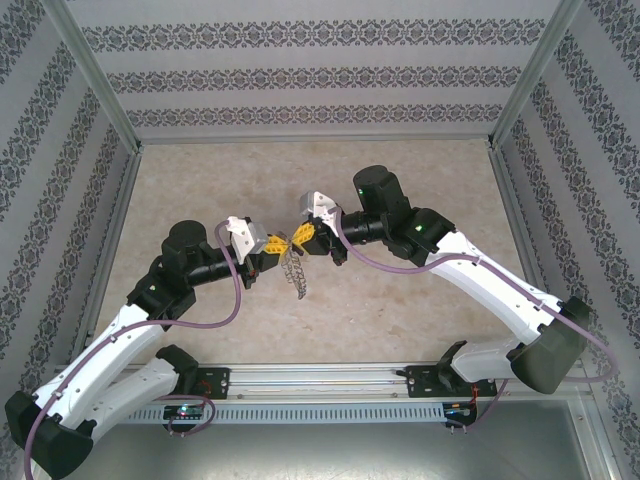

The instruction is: Put the keys on the keyring

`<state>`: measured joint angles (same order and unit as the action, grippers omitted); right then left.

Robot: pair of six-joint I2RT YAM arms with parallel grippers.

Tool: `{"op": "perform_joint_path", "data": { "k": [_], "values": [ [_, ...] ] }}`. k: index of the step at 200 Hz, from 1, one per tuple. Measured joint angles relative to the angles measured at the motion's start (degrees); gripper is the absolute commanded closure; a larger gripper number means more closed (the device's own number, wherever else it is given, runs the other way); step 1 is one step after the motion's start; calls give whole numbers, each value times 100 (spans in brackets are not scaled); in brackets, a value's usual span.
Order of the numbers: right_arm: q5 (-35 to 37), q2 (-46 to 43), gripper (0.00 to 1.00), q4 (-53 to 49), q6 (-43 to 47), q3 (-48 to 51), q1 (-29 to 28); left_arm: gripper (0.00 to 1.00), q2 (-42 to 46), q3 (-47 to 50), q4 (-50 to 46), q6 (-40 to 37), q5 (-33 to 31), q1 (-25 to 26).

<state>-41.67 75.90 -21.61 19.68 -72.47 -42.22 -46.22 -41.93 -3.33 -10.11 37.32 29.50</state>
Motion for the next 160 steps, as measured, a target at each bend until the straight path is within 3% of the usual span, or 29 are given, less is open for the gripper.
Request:
{"op": "perform_joint_path", "data": {
  "k": [160],
  "values": [
    [2, 70, 100, -4, 15, -68, -4, 100, 26, 2, -4, 0, -26, 0]
  ]
}}
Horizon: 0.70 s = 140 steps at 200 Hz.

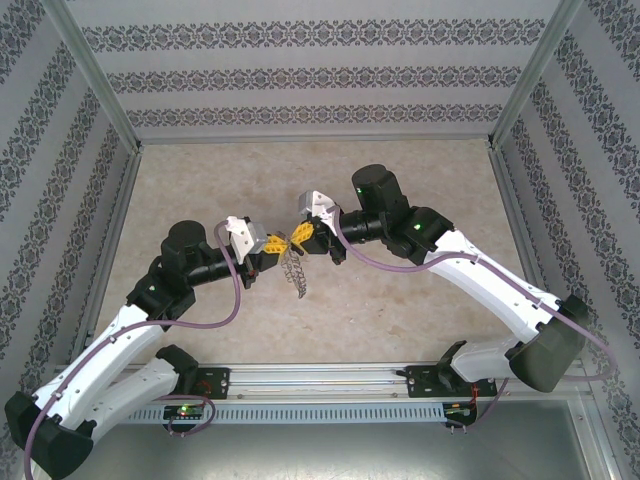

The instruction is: Put the keys on the keyring

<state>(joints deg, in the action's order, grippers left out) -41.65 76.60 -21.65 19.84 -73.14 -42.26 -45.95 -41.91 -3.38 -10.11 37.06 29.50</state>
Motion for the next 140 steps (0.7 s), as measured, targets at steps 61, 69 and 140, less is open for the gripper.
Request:
{"op": "perform_joint_path", "data": {
  "k": [61, 69, 140],
  "values": [
    [2, 39, 100, -39, 4, -42, 0, 100, 4, 0, -2, 0, -20, -7],
    [2, 50, 100, -44, 7, -59, -2, 100, 4, 0, -2, 0, -20, -28],
    [44, 149, 100, -286, 138, -214, -92, 100, 11, 0, -2, 0, -22, -37]
  ]
}}
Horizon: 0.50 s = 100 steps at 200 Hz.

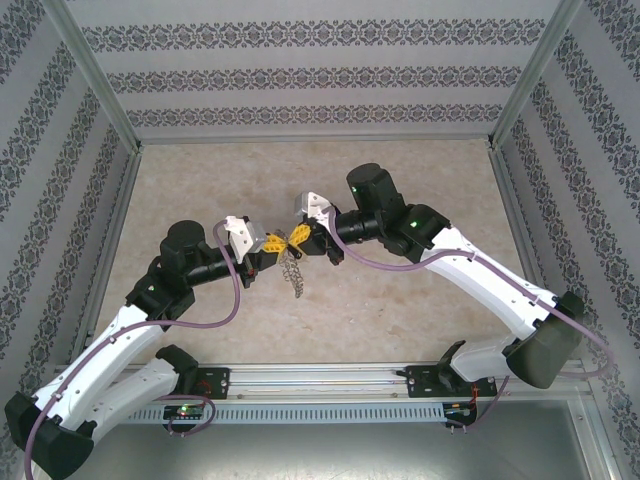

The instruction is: Put the keys on the keyring

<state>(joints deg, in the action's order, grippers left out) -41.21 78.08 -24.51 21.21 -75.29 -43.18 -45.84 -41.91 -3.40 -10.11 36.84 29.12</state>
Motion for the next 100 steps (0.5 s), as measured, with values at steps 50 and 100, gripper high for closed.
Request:
{"op": "perform_joint_path", "data": {
  "k": [50, 100],
  "values": [
    [7, 37, 100, -118, 39, -37, -22, 100, 15, 0, 0, 0, -11, 0],
    [177, 17, 100, -103, 57, -28, -15, 100, 26, 0, 0, -13, -66, 0]
  ]
}}
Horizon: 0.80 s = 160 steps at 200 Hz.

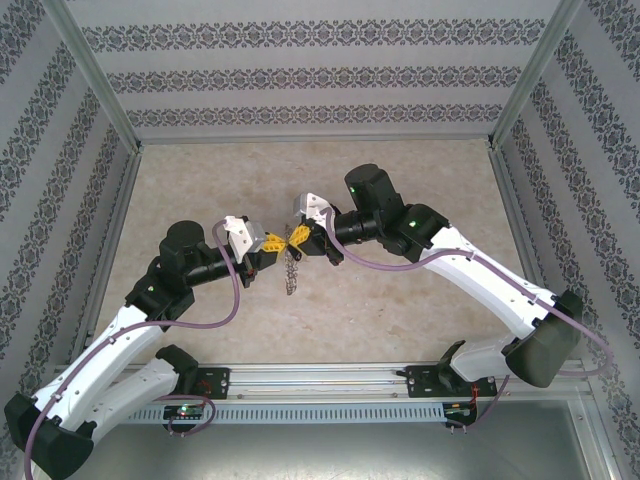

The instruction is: Put the keys on the keyring

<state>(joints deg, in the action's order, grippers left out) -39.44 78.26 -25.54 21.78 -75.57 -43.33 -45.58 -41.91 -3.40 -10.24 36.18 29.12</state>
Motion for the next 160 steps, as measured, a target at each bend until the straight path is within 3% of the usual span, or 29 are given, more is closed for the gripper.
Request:
{"op": "perform_joint_path", "data": {
  "k": [160],
  "values": [
    [149, -107, 100, 96, -48, 9, 118, 100, 35, 0, 4, -9, 44, 0]
  ]
}}
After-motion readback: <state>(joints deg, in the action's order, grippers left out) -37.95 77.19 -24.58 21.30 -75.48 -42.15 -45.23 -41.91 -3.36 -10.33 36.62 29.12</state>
